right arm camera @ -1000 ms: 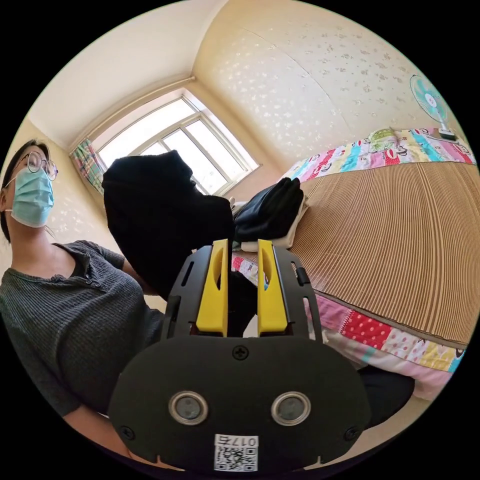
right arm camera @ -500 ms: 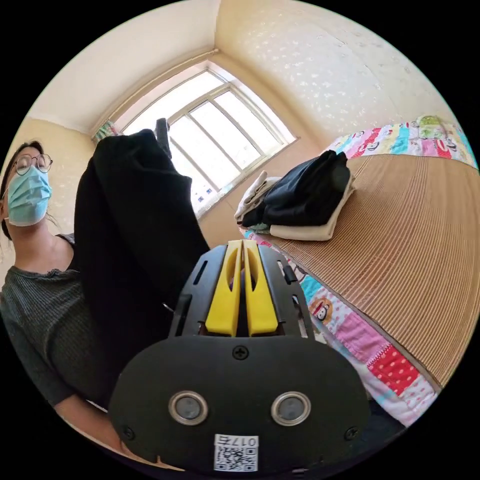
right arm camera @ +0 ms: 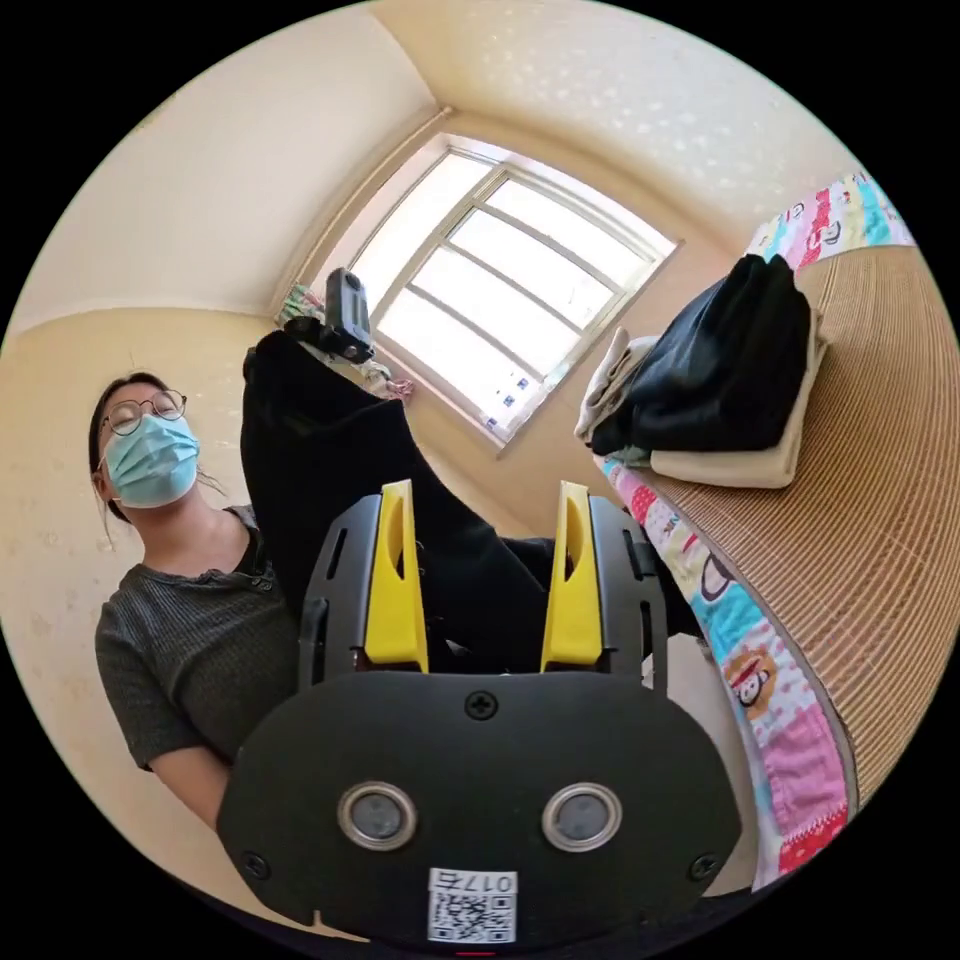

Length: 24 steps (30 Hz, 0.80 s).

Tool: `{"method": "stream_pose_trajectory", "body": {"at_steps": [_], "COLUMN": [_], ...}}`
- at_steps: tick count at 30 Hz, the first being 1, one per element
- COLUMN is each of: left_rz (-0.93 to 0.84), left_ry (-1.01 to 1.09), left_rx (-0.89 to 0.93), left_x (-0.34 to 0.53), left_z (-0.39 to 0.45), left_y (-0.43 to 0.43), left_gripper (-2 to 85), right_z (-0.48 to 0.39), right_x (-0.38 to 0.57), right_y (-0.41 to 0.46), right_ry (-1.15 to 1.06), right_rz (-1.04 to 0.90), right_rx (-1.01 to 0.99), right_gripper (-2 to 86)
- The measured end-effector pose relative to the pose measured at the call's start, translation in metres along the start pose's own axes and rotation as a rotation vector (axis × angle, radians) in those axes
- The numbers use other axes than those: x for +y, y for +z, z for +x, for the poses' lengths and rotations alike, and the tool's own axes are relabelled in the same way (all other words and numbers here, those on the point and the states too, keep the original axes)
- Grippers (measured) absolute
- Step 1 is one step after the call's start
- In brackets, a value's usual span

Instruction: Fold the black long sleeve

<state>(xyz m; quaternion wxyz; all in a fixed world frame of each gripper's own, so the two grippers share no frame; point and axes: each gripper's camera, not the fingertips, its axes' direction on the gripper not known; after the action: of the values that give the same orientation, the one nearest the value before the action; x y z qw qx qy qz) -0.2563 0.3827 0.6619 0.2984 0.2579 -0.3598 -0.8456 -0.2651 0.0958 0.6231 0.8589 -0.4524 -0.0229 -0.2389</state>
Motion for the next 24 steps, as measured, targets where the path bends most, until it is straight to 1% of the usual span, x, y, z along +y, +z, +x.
{"method": "stream_pose_trajectory", "body": {"at_steps": [1,2,3,4,5,6,7,8,9,10,12,13,14,15,16,17,18,20,21,23,24], "left_rz": [0.022,0.031,0.029,0.012,-0.014,-0.031,-0.061,-0.085,-0.093,-0.102,-0.122,-0.14,-0.162,-0.176,-0.194,-0.204,-0.204,-0.222,-0.241,-0.394,-0.447], "left_ry": [-0.041,-0.078,-0.092,-0.111,-0.109,-0.097,-0.059,-0.018,0.002,0.03,0.045,0.042,0.023,0.003,-0.062,-0.129,-0.159,-0.198,-0.193,-0.173,-0.162], "left_rx": [0.036,0.048,0.045,0.021,-0.017,-0.039,-0.08,-0.118,-0.133,-0.163,-0.246,-0.346,-0.487,-0.568,-0.716,-0.826,-0.874,-1.084,-1.136,-1.301,-1.348], "left_x": [0.007,0.012,0.013,0.011,0.007,0.004,-0.002,-0.008,-0.011,-0.015,-0.02,-0.022,-0.021,-0.02,-0.018,-0.017,-0.017,-0.02,-0.022,-0.032,-0.034], "left_z": [-0.019,-0.033,-0.037,-0.04,-0.036,-0.031,-0.019,-0.006,0.001,0.013,0.028,0.038,0.045,0.046,0.045,0.041,0.04,0.042,0.043,0.038,0.034], "left_y": [0.002,0.005,0.006,0.01,0.014,0.016,0.019,0.022,0.022,0.023,0.022,0.02,0.018,0.017,0.012,0.006,0.002,-0.001,0.001,0.023,0.032], "left_gripper": [0.4,0.4,0.4,0.4,0.5,0.5,0.5,0.6,0.7,0.8,0.9,1.0,1.1,1.2,1.1,1.1,1.1,0.9,0.8,0.5,0.5], "right_z": [0.007,0.019,0.022,0.02,0.014,0.006,0.002,-0.008,-0.018,-0.024,-0.068,-0.084,-0.123,-0.164,-0.186,-0.228,-0.269,-0.322,-0.353,-0.392,-0.414], "right_x": [0.0,0.001,0.003,0.005,0.009,0.014,0.016,0.02,0.024,0.026,0.035,0.037,0.039,0.039,0.04,0.042,0.047,0.055,0.06,0.063,0.065], "right_y": [0.012,0.036,0.057,0.065,0.072,0.068,0.063,0.046,0.02,0.005,-0.064,-0.079,-0.101,-0.113,-0.116,-0.121,-0.124,-0.122,-0.116,-0.097,-0.082], "right_ry": [0.006,0.019,0.007,-0.015,-0.049,-0.062,-0.074,-0.088,-0.086,-0.083,-0.147,-0.173,-0.21,-0.245,-0.266,-0.311,-0.379,-0.497,-0.566,-0.647,-0.72], "right_rz": [-0.024,-0.094,-0.178,-0.215,-0.257,-0.263,-0.256,-0.216,-0.133,-0.078,0.165,0.21,0.254,0.283,0.306,0.373,0.456,0.571,0.634,0.697,0.731], "right_rx": [-0.058,-0.196,-0.341,-0.405,-0.477,-0.44,-0.402,-0.324,-0.248,-0.215,-0.105,-0.052,0.127,0.339,0.442,0.619,0.72,0.791,0.849,0.964,1.002], "right_gripper": [16.9,16.3,12.9,11.2,7.6,5.2,4.5,3.5,2.9,2.6,1.7,1.5,1.2,1.0,0.9,0.7,0.6,0.5,0.4,0.3,0.3]}}
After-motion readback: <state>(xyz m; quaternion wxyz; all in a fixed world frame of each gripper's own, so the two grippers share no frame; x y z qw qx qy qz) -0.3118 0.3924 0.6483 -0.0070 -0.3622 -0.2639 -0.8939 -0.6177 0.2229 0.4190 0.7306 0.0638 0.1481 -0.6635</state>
